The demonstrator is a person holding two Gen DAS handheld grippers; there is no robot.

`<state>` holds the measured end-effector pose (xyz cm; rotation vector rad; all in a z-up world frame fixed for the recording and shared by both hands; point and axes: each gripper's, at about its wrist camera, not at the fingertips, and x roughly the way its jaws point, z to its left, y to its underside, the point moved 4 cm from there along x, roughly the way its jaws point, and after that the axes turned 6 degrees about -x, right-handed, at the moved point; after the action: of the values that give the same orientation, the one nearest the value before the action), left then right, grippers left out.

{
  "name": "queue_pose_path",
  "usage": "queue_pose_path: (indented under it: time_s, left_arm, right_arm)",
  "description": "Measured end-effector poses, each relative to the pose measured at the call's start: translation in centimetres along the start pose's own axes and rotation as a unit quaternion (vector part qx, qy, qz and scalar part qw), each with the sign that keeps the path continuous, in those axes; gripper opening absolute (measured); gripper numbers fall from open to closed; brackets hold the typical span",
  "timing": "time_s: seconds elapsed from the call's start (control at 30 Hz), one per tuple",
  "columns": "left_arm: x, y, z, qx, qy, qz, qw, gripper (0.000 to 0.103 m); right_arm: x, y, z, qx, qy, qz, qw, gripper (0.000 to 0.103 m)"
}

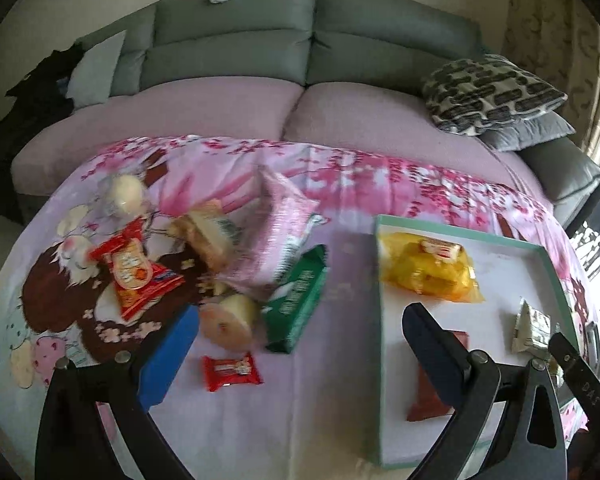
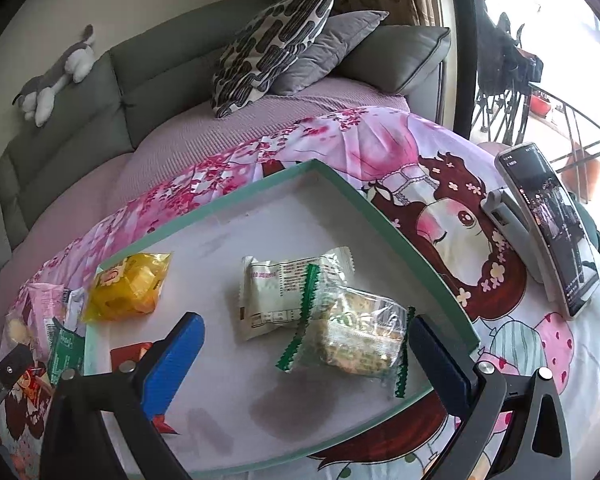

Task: Organize snacks
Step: 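Withdraw both open tools from the tray back toward the snack pile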

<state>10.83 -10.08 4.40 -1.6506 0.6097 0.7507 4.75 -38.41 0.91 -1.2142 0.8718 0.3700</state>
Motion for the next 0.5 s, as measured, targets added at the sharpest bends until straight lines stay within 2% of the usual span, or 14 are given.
queue_pose_path:
  time_s: [0.17, 0.5]
  left_arm:
    - [-0.3, -0.2, 1.9, -0.015, -0.012, 0.002, 0.9998, 0.102]
    - [-0.8, -0.7, 6.0, -0.046, -0.054, -0.005, 0.9975, 0.102]
  right_arm:
    - [-0.6, -0.1, 1.2, -0.016, 0.001, -0.004, 1.000, 0.103]
    - [-1.2, 0.2, 6.4, -0.058, -0.045, -0.001, 0.997, 0.103]
